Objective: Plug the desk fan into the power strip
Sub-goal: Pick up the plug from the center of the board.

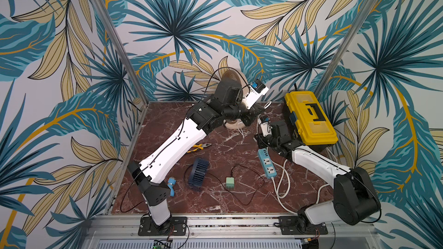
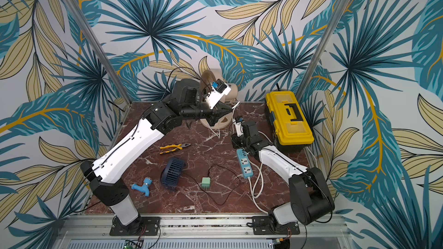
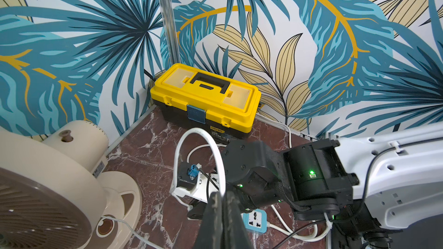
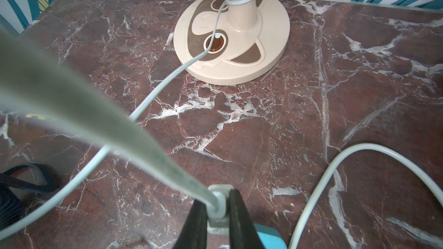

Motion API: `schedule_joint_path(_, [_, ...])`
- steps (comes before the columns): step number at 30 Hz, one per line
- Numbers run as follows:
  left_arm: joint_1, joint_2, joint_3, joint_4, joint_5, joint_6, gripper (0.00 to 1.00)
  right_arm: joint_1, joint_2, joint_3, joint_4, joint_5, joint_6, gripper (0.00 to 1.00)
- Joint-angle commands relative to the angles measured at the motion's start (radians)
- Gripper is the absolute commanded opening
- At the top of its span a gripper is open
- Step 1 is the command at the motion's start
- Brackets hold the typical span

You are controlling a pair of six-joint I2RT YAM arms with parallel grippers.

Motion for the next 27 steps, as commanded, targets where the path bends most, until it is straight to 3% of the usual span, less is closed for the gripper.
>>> schedule_joint_path(1, [0.015,-0.016,-0.050,0.060,-0.086,-0.007,0.00,-0.004,-0.048,-0.040,0.014,0.038,-0.022,0.00])
schedule_joint_path(14, [0.099,0.220,-0.097,0.339,-0.302,-0.110,0.00,-0.060,-0.111,-0.147,0.064,0.024,0.018,0.00])
schedule_joint_path(24, [0.102,0.500,0.126,0.312,-0.406,-0.097,0.00,-0.121,-0.174,-0.207,0.070,-0.039,0.050,0.00])
schedule_joint_path(25, [0.102,0.522,0.148,0.309,-0.413,-0.096,0.01,-0.125,-0.176,-0.208,0.069,-0.045,0.053,0.00])
schedule_joint_path(27, [0.102,0.583,0.202,0.285,-0.424,-0.098,0.16,-0.129,-0.177,-0.211,0.065,-0.057,0.062,0.00])
